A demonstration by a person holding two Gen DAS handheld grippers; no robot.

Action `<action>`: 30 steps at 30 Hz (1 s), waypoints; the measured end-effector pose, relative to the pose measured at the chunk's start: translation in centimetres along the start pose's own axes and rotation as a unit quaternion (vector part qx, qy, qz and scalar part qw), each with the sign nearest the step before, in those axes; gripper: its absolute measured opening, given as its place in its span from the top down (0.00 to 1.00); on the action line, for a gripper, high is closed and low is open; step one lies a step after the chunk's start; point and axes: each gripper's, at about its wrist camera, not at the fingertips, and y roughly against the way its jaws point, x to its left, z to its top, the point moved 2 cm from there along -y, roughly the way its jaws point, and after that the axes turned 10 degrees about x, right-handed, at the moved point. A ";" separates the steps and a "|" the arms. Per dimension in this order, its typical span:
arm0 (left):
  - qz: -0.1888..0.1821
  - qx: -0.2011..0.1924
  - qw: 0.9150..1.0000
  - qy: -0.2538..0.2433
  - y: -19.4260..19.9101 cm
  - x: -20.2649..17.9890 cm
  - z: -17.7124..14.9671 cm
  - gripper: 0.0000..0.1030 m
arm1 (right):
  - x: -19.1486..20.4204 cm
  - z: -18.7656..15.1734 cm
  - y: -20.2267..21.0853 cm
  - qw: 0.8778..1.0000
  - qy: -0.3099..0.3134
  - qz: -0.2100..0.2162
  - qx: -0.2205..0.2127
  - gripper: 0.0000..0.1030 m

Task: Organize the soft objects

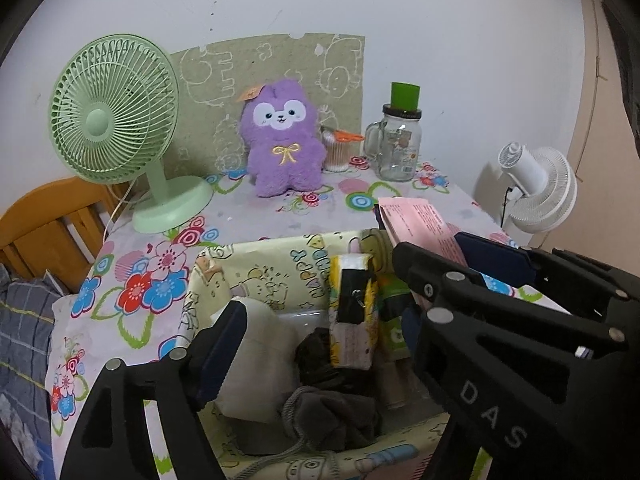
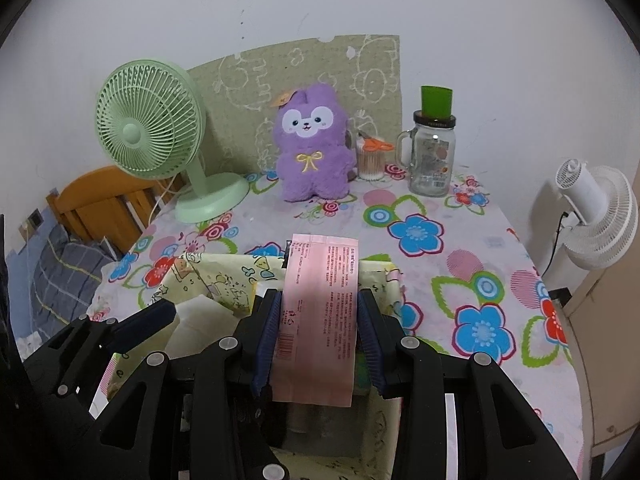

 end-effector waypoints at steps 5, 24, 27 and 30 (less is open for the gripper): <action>0.015 0.001 1.000 -0.004 -0.1 0.4 -0.3 0.14 | 0.6 0.0 -0.9 1.000 0.003 0.008 0.007 0.59; 0.012 0.002 1.000 -0.001 0.9 0.4 -1.6 0.09 | 1.1 -1.7 0.0 1.000 0.002 -0.007 0.018 0.18; 0.009 -0.003 1.000 0.001 1.5 0.2 -1.8 0.08 | 1.2 -2.1 0.9 1.000 0.000 -0.012 0.011 0.16; 0.008 -0.007 1.000 -0.001 2.1 -0.1 -2.1 0.08 | 1.1 -2.5 1.5 1.000 -0.002 -0.016 0.007 0.16</action>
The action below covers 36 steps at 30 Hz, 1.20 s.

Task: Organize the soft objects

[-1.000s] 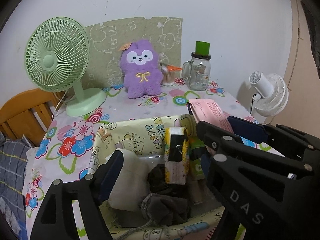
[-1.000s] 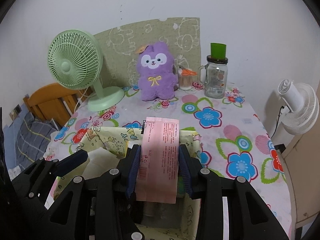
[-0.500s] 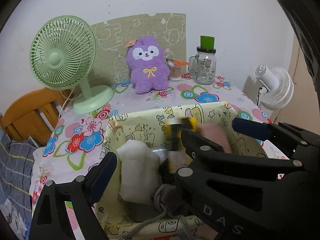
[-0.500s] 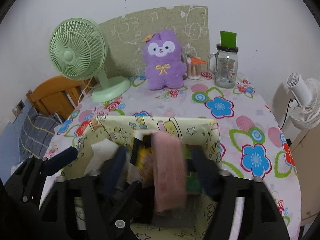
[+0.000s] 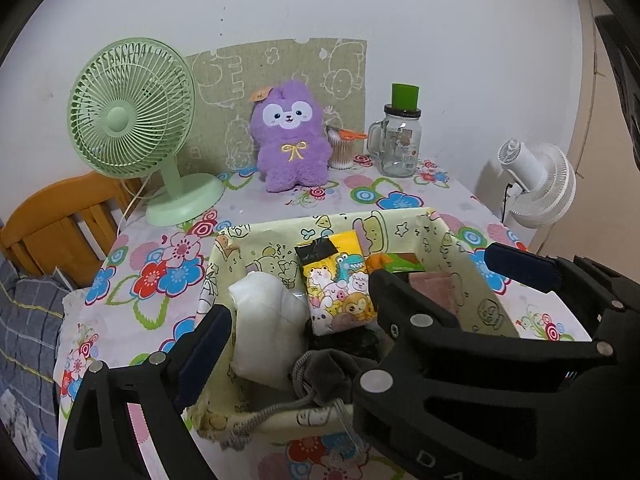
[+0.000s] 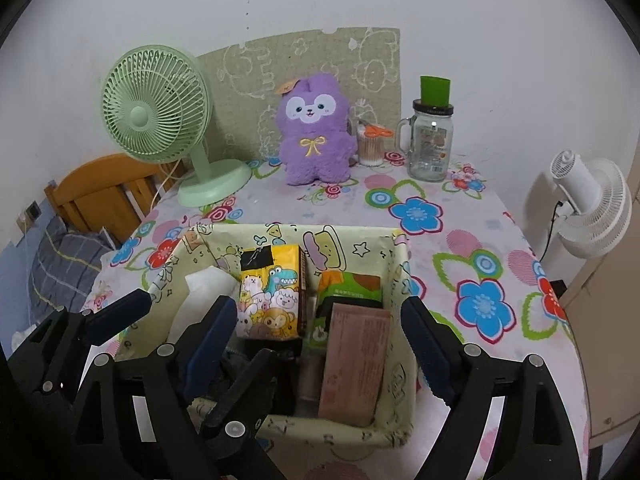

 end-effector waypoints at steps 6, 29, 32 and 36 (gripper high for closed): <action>-0.001 -0.007 1.000 -0.002 1.3 -0.7 -0.8 0.06 | -0.2 -0.9 1.7 1.000 0.002 -0.011 -0.011 0.15; 0.018 -0.034 0.999 0.018 6.9 -0.4 -3.9 0.06 | -1.5 -4.7 8.7 0.997 -0.007 -0.031 -0.066 0.13; 0.020 -0.044 0.999 0.020 8.0 -0.2 -4.2 0.05 | -1.6 -5.3 10.0 0.996 -0.010 -0.033 -0.076 0.13; 0.028 -0.060 0.997 0.029 9.6 0.3 -4.8 0.04 | -1.9 -6.1 11.8 0.995 -0.017 -0.036 -0.091 0.13</action>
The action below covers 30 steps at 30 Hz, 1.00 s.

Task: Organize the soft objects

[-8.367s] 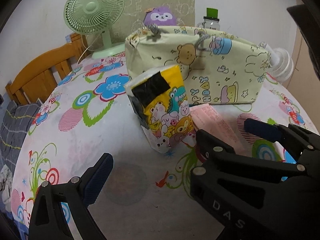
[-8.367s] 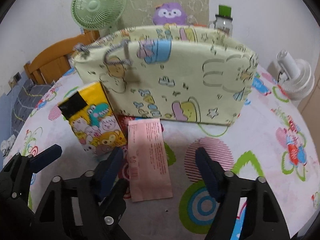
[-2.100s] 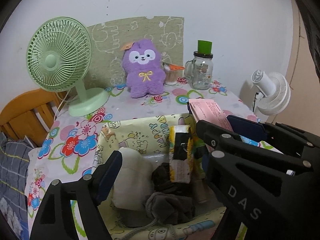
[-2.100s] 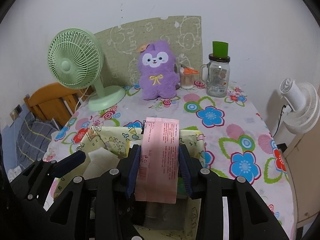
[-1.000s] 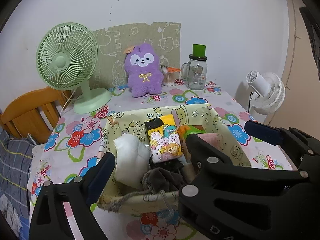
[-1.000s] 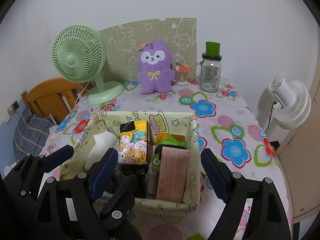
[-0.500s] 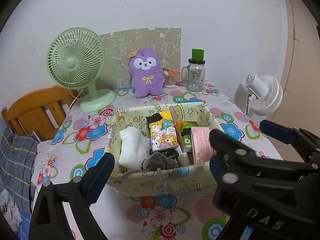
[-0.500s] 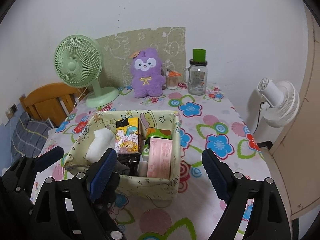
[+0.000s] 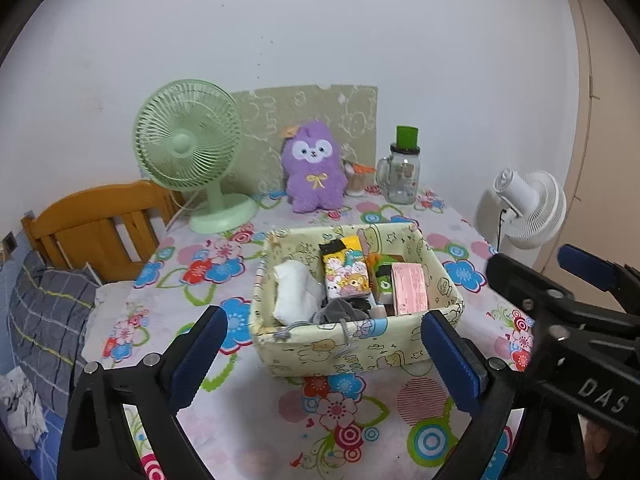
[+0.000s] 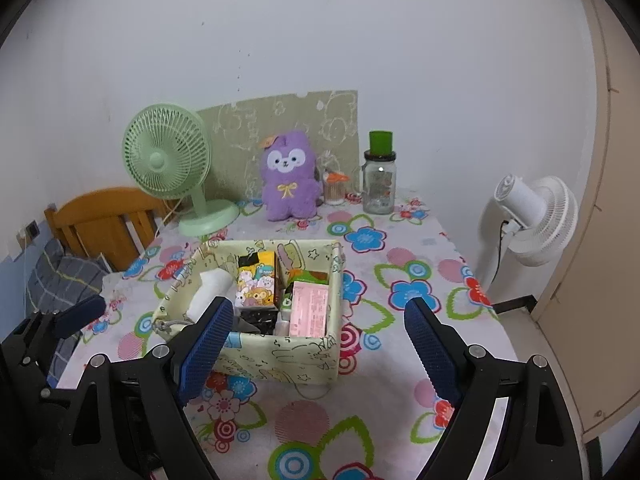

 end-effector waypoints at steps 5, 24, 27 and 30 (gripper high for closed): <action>0.006 -0.015 1.000 0.007 2.1 0.6 -0.7 0.03 | -0.2 -0.7 2.4 1.000 0.003 -0.007 -0.026 0.08; 0.023 -0.071 0.997 0.013 8.4 1.1 -3.2 0.00 | -0.9 -3.0 8.4 0.997 -0.003 -0.020 -0.074 0.00; 0.022 -0.078 0.997 0.008 8.8 0.7 -3.5 0.00 | -0.8 -3.3 8.7 0.997 -0.003 -0.018 -0.076 0.00; 0.019 -0.081 0.997 0.001 9.1 0.3 -3.8 0.00 | -0.8 -3.4 8.8 0.997 -0.002 -0.017 -0.076 0.00</action>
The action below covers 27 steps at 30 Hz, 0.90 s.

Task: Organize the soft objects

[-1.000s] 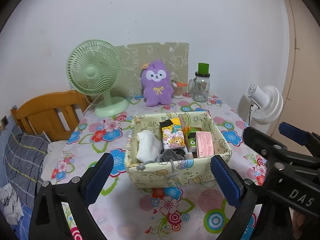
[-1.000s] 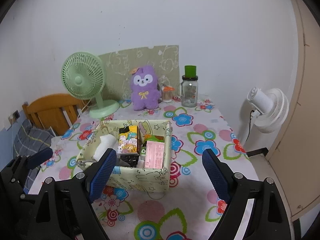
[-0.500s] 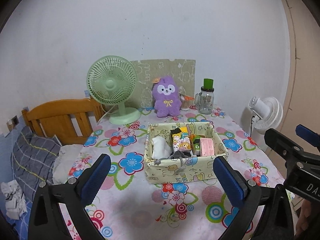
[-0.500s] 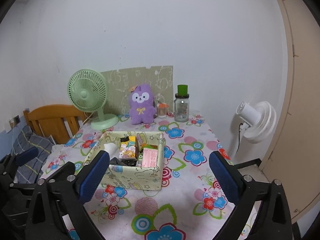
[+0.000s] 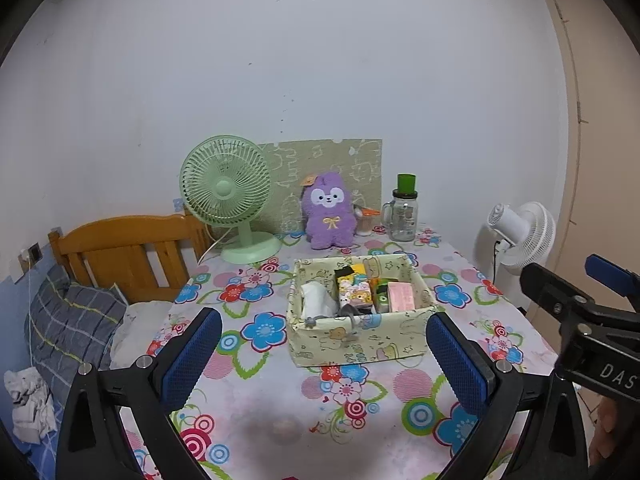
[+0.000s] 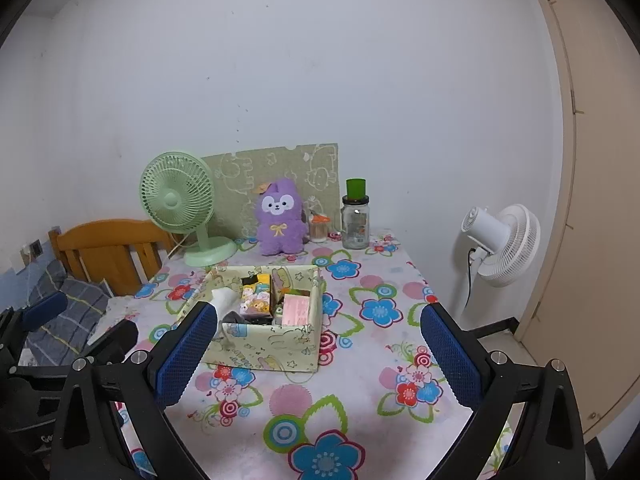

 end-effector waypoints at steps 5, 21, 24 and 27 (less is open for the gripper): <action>-0.001 -0.005 1.000 -0.001 0.5 -0.2 -0.1 0.00 | 0.0 -0.1 0.4 1.000 -0.003 0.002 -0.003 0.00; -0.007 -0.005 1.000 0.014 0.9 0.5 0.0 0.00 | -0.1 0.2 1.3 1.000 0.003 -0.006 -0.013 0.00; -0.007 -0.006 1.000 0.012 0.9 0.5 0.0 0.00 | -0.2 0.1 1.2 1.000 0.000 -0.008 -0.010 0.00; -0.009 -0.004 1.000 0.015 0.8 0.6 0.0 0.00 | -0.4 -0.1 1.2 1.000 -0.004 -0.006 -0.008 0.00</action>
